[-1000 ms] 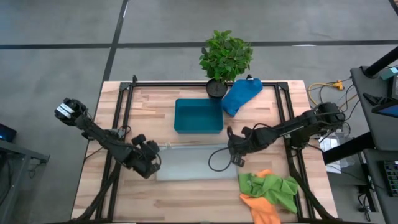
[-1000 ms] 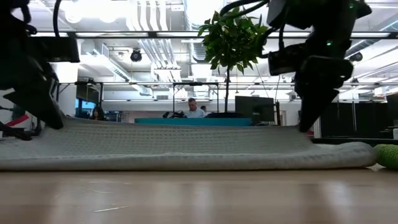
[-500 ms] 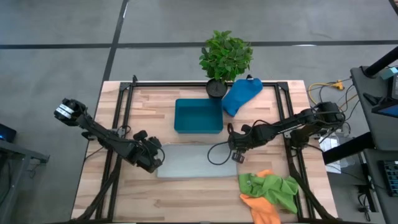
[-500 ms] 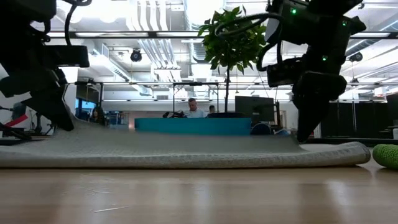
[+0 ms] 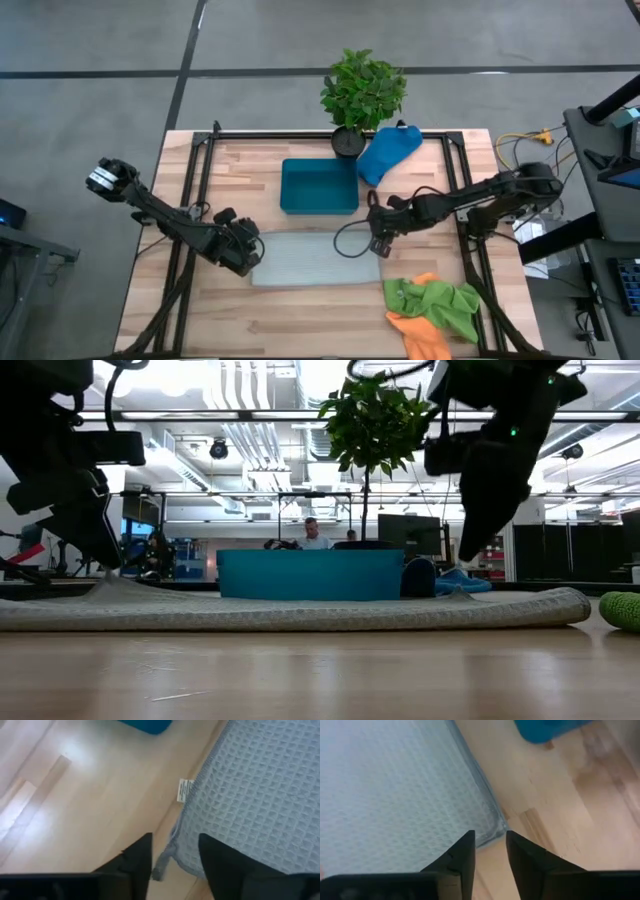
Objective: Fold microfiber towels
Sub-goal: Fold the gray microfiber towel
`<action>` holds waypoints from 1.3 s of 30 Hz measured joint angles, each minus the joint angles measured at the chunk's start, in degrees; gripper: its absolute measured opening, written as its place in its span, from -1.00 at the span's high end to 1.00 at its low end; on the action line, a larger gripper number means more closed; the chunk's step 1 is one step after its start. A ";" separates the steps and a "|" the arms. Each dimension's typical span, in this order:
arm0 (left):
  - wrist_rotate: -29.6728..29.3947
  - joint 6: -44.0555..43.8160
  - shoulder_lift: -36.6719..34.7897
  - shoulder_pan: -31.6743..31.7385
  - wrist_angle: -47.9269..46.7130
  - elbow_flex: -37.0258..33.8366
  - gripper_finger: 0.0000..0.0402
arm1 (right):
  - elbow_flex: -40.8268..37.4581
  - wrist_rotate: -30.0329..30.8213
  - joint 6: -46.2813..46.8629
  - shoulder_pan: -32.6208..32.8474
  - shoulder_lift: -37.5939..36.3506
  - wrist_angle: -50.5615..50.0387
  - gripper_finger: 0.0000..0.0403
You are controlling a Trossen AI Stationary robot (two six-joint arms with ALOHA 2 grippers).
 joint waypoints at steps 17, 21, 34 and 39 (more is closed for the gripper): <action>28.59 7.64 -0.02 0.62 24.65 2.11 0.09 | -0.17 -3.39 10.14 5.18 0.54 23.78 0.42; 30.21 9.05 -0.02 0.53 26.27 4.28 0.09 | -0.17 -3.60 10.09 8.28 1.45 27.79 0.40; 20.19 22.17 1.93 4.03 21.09 4.76 0.45 | -0.32 -0.24 34.14 12.42 5.88 27.49 0.48; 20.01 21.39 4.50 8.40 13.20 4.70 0.95 | 0.79 -0.31 41.73 12.49 11.16 22.90 0.69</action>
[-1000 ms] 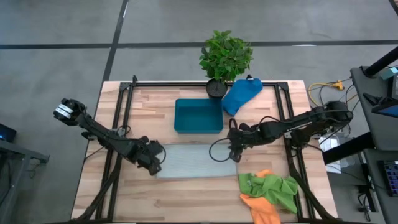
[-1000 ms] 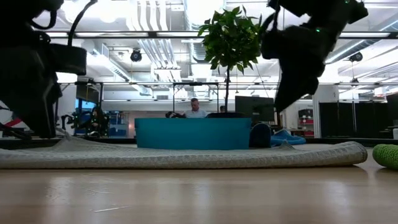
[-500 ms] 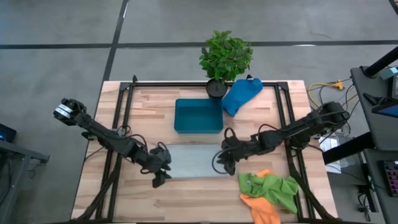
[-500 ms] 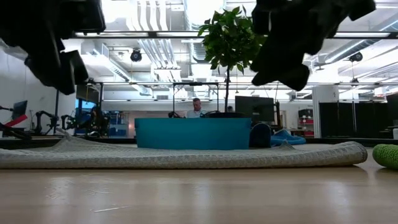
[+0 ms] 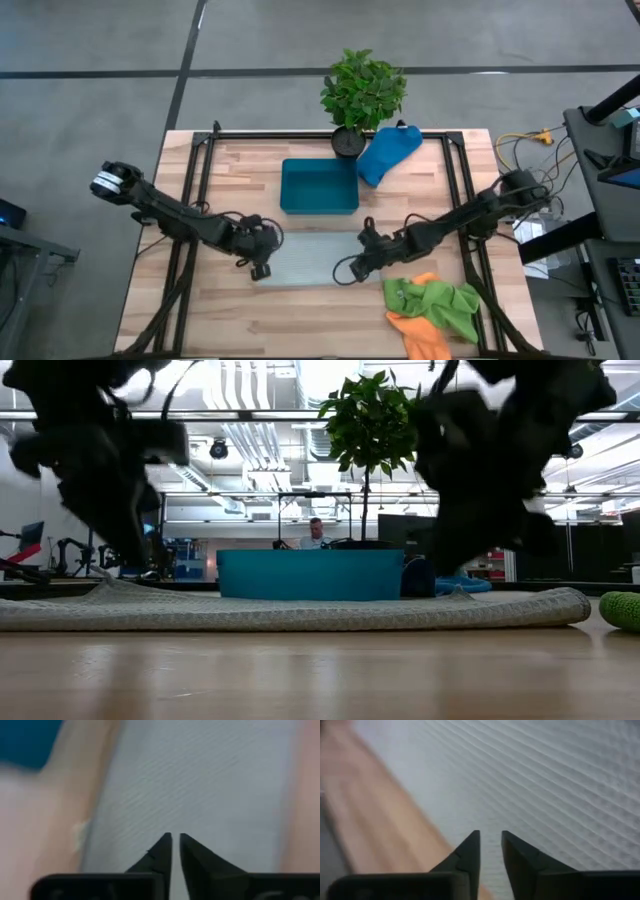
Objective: Fold microfiber towels
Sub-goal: Fold the gray microfiber towel
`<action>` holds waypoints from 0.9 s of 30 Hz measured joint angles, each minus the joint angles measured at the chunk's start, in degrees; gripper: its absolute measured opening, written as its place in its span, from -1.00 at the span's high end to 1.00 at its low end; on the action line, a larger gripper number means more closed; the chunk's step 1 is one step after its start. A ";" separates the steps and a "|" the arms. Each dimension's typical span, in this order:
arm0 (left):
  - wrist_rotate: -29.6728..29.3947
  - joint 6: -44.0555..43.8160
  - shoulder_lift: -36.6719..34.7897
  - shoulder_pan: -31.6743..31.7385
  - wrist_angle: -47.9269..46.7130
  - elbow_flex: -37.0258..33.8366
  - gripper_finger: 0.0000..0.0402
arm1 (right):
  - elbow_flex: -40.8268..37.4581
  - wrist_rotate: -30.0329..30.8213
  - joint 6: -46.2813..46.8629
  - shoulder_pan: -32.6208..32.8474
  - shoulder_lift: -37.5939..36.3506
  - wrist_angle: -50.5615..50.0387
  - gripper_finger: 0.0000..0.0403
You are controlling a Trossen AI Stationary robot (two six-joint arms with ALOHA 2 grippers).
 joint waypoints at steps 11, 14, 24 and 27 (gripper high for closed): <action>8.59 -6.96 10.40 -3.35 0.17 0.41 0.99 | 7.19 0.35 -3.47 -0.64 8.55 -12.84 0.95; 9.95 -10.80 12.09 -7.20 1.75 1.51 0.99 | 8.66 0.47 -5.45 -1.41 9.76 -13.00 0.95; 12.71 -20.40 16.89 -18.83 18.56 2.14 0.99 | 11.71 0.84 -14.65 -6.28 11.89 -13.40 0.95; 14.63 -18.32 17.54 -20.55 26.66 2.26 0.99 | 12.90 3.93 -21.02 -6.87 11.76 -14.41 0.96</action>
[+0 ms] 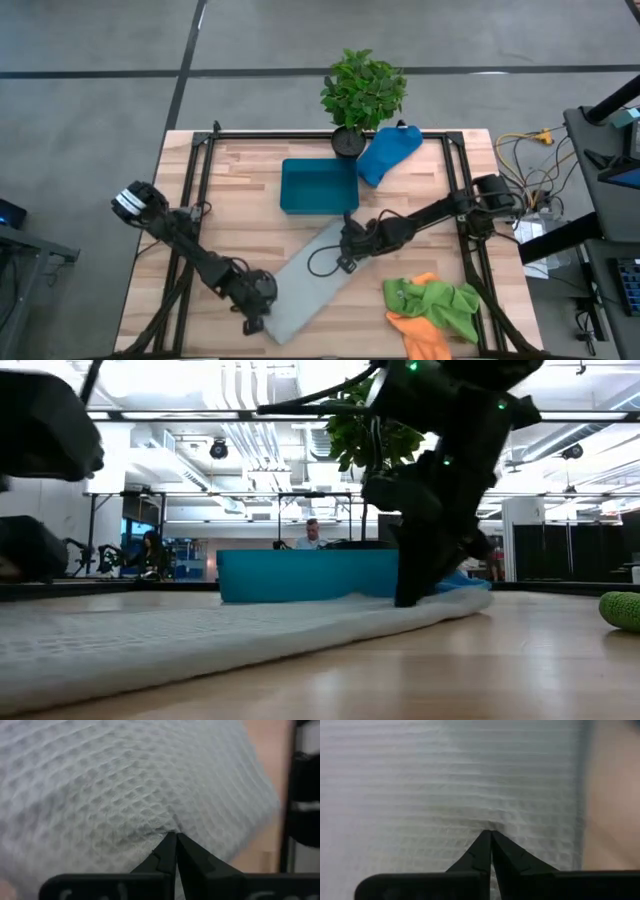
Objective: Fold microfiber towels
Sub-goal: Fold the gray microfiber towel
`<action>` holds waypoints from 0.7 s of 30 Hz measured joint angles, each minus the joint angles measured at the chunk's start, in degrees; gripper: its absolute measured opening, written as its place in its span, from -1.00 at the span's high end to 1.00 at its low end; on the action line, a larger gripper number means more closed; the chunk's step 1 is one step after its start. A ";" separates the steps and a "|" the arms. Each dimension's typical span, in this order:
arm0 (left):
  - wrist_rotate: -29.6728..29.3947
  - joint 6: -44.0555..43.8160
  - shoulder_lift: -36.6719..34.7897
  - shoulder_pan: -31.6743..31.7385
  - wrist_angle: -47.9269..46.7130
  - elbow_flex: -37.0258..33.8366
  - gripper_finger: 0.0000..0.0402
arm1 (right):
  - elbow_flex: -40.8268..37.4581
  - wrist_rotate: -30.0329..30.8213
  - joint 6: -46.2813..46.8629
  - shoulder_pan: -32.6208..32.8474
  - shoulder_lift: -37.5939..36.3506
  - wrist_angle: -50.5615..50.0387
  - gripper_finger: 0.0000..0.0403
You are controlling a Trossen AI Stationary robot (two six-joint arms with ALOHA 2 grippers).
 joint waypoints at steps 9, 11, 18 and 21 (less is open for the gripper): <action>-8.46 0.04 -6.59 0.45 -1.11 -0.34 1.00 | 7.32 7.08 -8.67 3.66 -4.86 -5.94 0.96; -9.06 1.80 -7.19 2.38 -0.65 -0.34 1.00 | 8.24 7.21 -8.70 5.49 -5.99 -5.76 0.96; -3.81 17.25 -6.62 16.40 1.01 1.24 1.00 | 8.39 12.18 -1.49 14.99 -7.79 -6.77 0.96; -3.18 27.10 -5.35 23.35 1.70 3.56 1.00 | 8.39 14.87 3.24 19.83 -8.24 -7.67 0.96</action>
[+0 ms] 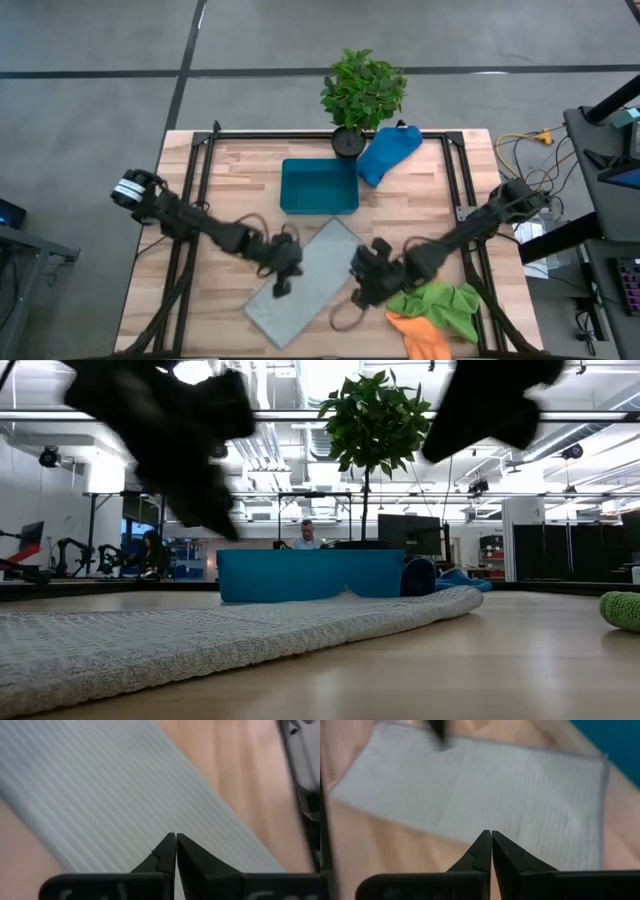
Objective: Fold microfiber towels
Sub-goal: Fold the gray microfiber towel
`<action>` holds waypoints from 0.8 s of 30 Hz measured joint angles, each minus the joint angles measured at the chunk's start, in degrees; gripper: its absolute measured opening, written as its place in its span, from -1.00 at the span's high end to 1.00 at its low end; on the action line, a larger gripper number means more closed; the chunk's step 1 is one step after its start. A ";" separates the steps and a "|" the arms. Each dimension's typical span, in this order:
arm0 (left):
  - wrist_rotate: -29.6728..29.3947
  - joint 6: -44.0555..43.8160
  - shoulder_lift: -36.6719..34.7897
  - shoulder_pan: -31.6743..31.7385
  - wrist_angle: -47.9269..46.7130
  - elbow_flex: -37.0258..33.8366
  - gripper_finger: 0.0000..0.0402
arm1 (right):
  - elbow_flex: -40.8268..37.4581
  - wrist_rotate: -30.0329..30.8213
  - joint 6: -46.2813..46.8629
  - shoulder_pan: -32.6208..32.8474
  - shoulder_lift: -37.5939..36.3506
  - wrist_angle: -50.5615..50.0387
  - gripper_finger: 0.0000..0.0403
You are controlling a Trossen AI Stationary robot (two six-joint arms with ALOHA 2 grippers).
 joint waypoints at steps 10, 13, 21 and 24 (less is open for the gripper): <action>8.55 18.73 16.11 14.26 -7.03 18.11 1.00 | -0.12 5.70 17.65 11.07 0.02 -3.18 0.96; 5.12 20.71 21.57 15.20 -13.10 25.51 1.00 | 0.18 5.71 22.45 12.29 0.01 -6.53 0.96; -10.82 18.30 27.39 14.93 -31.79 37.15 1.00 | 2.10 6.11 25.98 13.14 -0.68 -11.66 0.96; -10.84 17.72 27.11 14.63 -35.33 36.95 1.00 | 2.58 8.46 25.11 13.03 -0.68 -12.55 0.96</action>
